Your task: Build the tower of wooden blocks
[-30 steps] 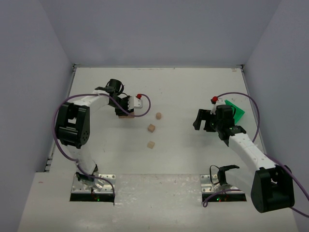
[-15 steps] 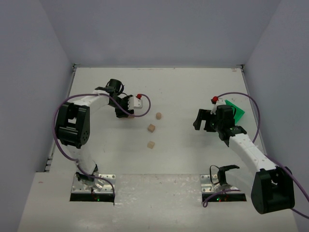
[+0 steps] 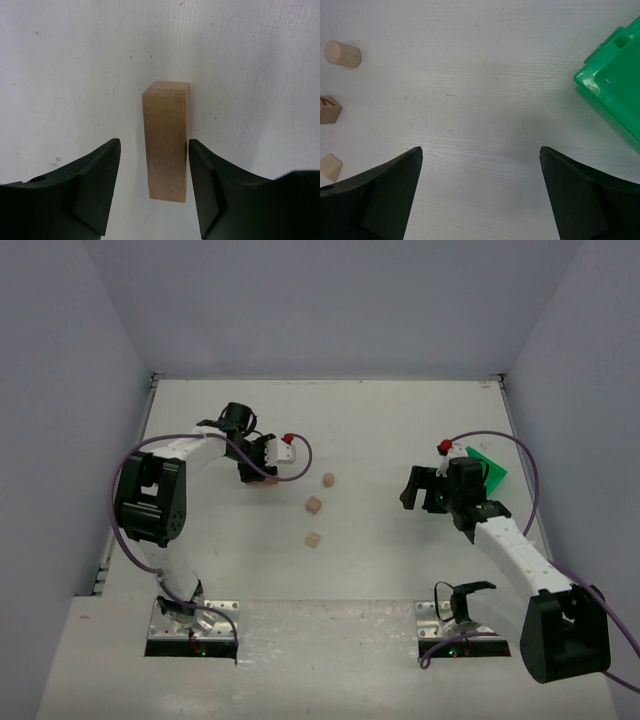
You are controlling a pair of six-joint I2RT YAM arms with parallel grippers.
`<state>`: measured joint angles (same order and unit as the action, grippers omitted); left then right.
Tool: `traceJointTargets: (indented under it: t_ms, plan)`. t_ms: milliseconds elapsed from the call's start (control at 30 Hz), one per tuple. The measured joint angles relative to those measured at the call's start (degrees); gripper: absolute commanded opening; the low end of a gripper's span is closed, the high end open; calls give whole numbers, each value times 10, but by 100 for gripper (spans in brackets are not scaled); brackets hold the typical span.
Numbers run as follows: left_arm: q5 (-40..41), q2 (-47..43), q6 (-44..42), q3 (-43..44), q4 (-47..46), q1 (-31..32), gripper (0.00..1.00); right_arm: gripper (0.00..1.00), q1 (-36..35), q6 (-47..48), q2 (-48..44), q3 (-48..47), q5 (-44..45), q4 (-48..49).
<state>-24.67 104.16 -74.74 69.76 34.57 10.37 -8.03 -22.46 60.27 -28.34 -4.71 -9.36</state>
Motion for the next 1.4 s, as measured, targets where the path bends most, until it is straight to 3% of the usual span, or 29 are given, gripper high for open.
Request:
traceJointTargets:
  t_ms: [533, 633, 833, 1133, 1267, 1400]
  plan:
    - [13, 0, 0, 0, -4, 0, 55, 99, 0, 0, -10, 0, -5, -2]
    - [13, 0, 1, 0, -5, 0, 64, 99, 0, 0, -10, 0, -8, -2]
    - [7, 0, 5, 3, 3, 0, 98, 99, 0, 0, -19, 0, -13, -2]
    - [-69, -71, 27, 41, 43, 0, 100, 99, 0, 0, -68, 1, -22, -1]
    - [-108, -110, 90, 71, 26, 7, 100, 99, 0, 0, -81, 3, -32, -1]
    - [-104, -125, 248, 108, -40, 57, 100, 99, 0, -2, -99, 11, -46, 1]
